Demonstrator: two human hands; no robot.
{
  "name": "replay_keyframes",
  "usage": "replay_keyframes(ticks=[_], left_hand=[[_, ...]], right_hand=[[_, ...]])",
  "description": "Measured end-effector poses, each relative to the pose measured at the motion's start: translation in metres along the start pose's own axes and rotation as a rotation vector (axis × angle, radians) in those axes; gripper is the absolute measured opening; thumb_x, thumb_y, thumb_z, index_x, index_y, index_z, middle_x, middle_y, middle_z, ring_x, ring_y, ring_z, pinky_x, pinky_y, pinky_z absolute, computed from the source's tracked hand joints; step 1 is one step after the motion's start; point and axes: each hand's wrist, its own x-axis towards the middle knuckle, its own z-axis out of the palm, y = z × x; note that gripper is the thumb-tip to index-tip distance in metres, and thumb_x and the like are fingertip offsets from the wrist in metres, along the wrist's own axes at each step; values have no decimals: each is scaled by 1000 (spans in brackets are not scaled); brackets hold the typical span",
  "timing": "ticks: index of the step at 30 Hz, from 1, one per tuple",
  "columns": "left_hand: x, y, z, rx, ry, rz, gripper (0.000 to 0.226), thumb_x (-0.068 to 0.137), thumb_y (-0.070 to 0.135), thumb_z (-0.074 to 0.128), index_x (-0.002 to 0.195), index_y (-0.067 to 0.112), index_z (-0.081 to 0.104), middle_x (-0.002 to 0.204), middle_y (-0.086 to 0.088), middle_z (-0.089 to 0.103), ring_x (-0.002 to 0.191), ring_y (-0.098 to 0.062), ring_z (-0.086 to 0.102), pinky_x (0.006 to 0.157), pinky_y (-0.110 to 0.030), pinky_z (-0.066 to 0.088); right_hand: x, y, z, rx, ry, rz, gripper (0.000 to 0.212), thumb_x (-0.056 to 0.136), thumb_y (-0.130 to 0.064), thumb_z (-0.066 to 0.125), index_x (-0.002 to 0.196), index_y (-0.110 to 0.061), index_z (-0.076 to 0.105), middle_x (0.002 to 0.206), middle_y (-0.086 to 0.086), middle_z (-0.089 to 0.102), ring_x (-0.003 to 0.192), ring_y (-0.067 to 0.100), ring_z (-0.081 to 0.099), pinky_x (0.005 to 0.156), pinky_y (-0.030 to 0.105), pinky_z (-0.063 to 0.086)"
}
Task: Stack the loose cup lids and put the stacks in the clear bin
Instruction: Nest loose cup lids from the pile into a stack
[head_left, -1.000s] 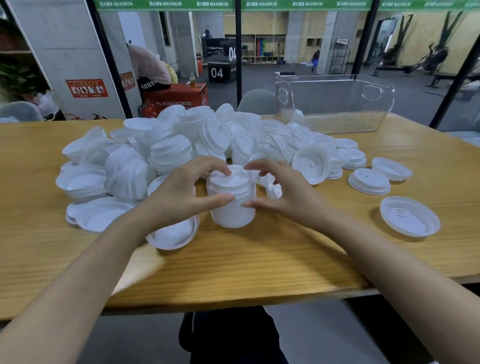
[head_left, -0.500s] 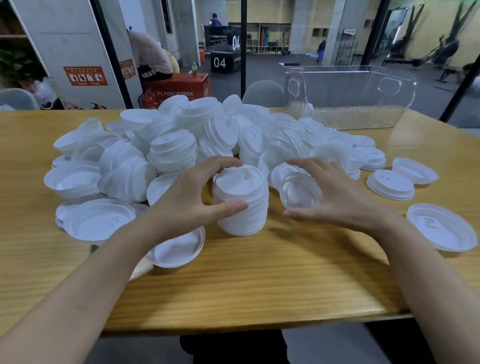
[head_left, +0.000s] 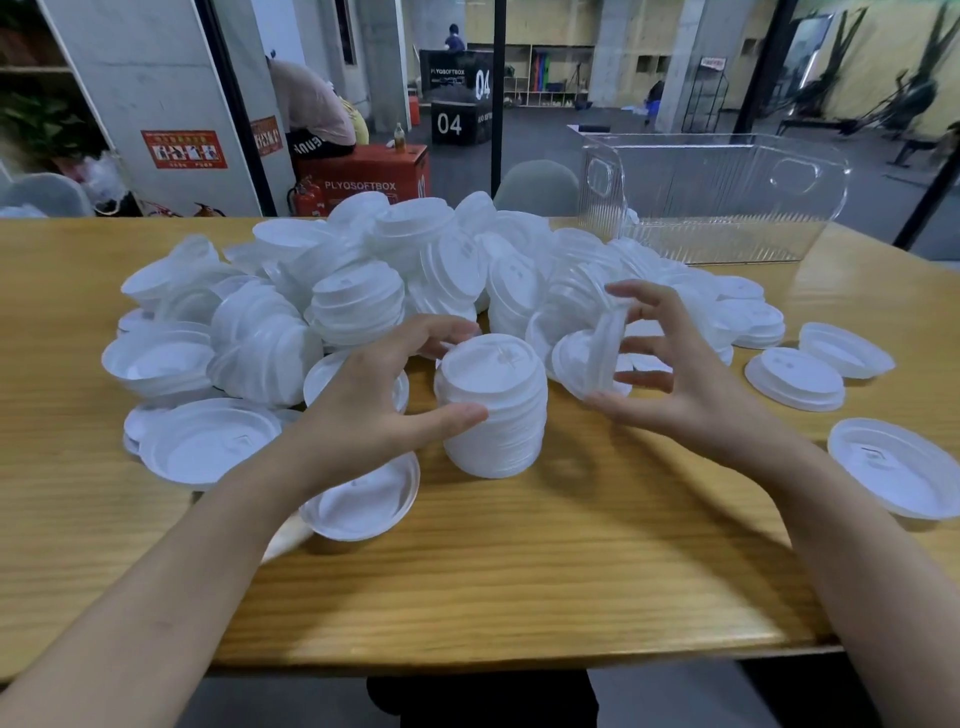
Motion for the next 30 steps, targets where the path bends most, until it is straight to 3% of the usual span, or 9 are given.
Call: replay_keyframes(ticks=[4, 11, 15, 19, 22, 25, 30], left_hand=[[-1, 1, 4, 10, 8, 26, 59, 74, 41, 75, 127, 27, 56, 121, 27, 57, 117, 8, 50, 92, 0, 31], [2, -2, 13, -27, 21, 9, 69, 70, 61, 67, 131, 36, 49, 126, 26, 55, 122, 5, 48, 100, -7, 34], [3, -4, 18, -52, 14, -14, 65, 69, 60, 68, 128, 41, 48, 125, 26, 56, 123, 1, 49, 101, -12, 36], [3, -5, 20, -71, -3, -12, 66, 70, 59, 68, 130, 39, 48, 127, 22, 57, 126, -2, 48, 103, -16, 37], [2, -4, 17, -72, -3, -11, 72, 70, 61, 67, 135, 38, 45, 132, 23, 54, 127, 2, 46, 103, -13, 34], [0, -4, 12, -73, 26, -14, 71, 69, 61, 67, 134, 40, 44, 131, 25, 54, 125, 3, 47, 100, -6, 33], [-2, -7, 3, -92, 60, -25, 69, 71, 57, 70, 133, 40, 46, 130, 22, 56, 124, -2, 51, 102, -19, 39]], right_hand=[[1, -4, 2, 66, 65, -4, 70, 62, -49, 79, 121, -45, 42, 128, -11, 48, 120, 10, 55, 97, 28, 51], [3, -4, 3, 163, 176, 31, 75, 57, -63, 85, 111, -40, 39, 130, 6, 51, 122, 19, 56, 108, 43, 44], [4, -4, 2, 202, 190, 33, 69, 64, -49, 83, 116, -36, 40, 130, 9, 51, 120, 19, 57, 109, 43, 44], [3, -4, 3, 192, 158, 42, 63, 68, -47, 79, 120, -38, 46, 124, 0, 57, 119, 16, 58, 109, 41, 43], [4, -6, 5, 271, 186, 65, 60, 65, -47, 79, 115, -32, 49, 113, -6, 62, 106, 14, 61, 98, 37, 47], [8, -12, 10, 345, 192, 73, 60, 62, -45, 80, 110, -31, 47, 119, 0, 61, 104, 28, 62, 90, 47, 50], [15, -27, 29, 418, 8, 34, 57, 62, -37, 82, 108, -31, 47, 122, 0, 60, 108, 16, 64, 88, 37, 55]])
